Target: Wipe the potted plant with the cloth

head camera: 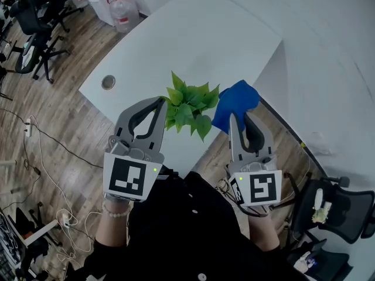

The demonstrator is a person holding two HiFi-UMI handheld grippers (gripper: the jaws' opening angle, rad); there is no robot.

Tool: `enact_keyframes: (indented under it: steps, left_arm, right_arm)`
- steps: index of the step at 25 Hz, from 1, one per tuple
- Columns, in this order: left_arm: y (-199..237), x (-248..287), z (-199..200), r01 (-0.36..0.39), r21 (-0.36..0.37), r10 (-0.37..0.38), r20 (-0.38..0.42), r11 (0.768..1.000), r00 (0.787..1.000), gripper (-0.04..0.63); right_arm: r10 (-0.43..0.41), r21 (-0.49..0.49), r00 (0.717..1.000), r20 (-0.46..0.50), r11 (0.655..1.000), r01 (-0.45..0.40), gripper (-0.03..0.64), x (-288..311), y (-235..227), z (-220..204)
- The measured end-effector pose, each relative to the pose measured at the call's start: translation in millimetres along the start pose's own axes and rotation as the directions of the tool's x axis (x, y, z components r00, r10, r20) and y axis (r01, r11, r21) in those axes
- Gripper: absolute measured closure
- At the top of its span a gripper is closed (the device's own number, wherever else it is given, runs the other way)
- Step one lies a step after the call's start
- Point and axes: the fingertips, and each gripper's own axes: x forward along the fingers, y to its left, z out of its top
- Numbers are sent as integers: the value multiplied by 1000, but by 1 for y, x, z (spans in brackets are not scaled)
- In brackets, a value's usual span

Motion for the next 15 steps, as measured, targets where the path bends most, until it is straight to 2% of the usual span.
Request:
enact_keyframes:
  steps: [15]
  left_arm:
    - [0,3,2,6,-9,-6,9,1000,1000,581]
  right_arm:
    - [25,-8,1000,-19,1000,-25,534,1,4,-3]
